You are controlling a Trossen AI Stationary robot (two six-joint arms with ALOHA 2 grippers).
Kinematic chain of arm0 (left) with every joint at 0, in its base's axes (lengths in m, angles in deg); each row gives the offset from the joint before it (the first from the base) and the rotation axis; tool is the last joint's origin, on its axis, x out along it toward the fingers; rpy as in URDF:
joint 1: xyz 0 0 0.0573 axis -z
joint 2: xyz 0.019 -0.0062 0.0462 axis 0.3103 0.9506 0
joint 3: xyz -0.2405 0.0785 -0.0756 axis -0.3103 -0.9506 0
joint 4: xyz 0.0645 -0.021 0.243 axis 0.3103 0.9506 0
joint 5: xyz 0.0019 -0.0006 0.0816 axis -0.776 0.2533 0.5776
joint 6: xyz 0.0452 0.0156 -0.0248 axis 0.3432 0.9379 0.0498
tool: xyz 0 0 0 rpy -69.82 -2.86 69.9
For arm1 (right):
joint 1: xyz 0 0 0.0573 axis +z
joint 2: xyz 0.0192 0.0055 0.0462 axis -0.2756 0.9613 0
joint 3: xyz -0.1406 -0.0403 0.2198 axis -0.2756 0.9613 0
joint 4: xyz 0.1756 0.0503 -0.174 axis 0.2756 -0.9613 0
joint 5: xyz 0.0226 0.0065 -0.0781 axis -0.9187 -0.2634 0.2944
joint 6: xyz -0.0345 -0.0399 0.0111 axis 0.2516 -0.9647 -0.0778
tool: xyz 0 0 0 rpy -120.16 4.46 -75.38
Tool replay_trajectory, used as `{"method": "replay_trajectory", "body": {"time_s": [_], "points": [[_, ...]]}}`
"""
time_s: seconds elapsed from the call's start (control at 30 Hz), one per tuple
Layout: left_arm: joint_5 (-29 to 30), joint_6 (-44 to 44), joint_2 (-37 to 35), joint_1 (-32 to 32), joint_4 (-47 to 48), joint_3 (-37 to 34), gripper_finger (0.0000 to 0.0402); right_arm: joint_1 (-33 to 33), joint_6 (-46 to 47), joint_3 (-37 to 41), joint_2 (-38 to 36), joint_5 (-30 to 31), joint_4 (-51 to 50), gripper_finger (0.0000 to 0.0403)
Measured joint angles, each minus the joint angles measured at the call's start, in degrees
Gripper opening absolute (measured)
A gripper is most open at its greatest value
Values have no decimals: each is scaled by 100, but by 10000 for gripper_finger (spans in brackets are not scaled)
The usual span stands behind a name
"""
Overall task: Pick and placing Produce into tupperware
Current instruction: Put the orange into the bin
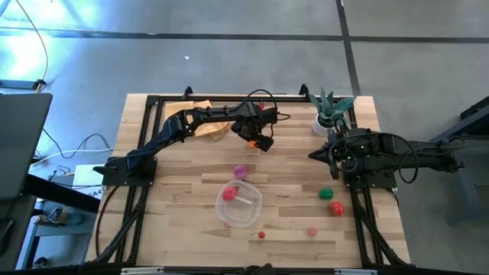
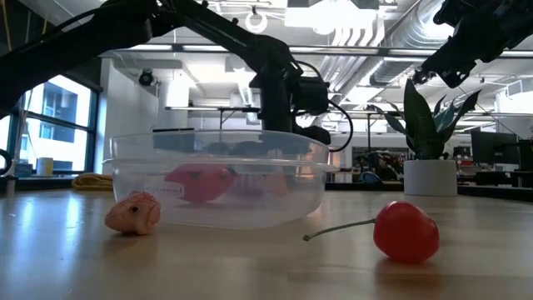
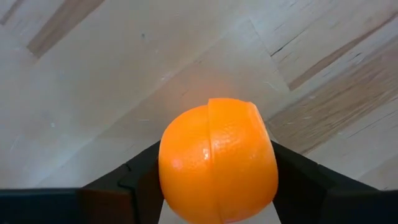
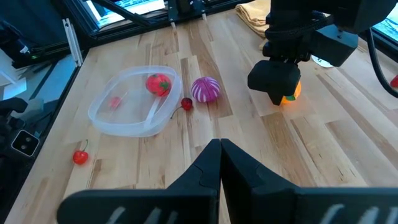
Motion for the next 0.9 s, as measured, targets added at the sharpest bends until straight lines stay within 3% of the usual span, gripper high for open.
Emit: {"method": "replay_trajectory", "body": {"time_s": [0.63,0.9], "points": [[-64,1,-52,2,61,3,216,0,0,0,-1,1,0,0],[-252,288,-133,94,1611,1152,216,0,0,2,-1,2,0,0]]}}
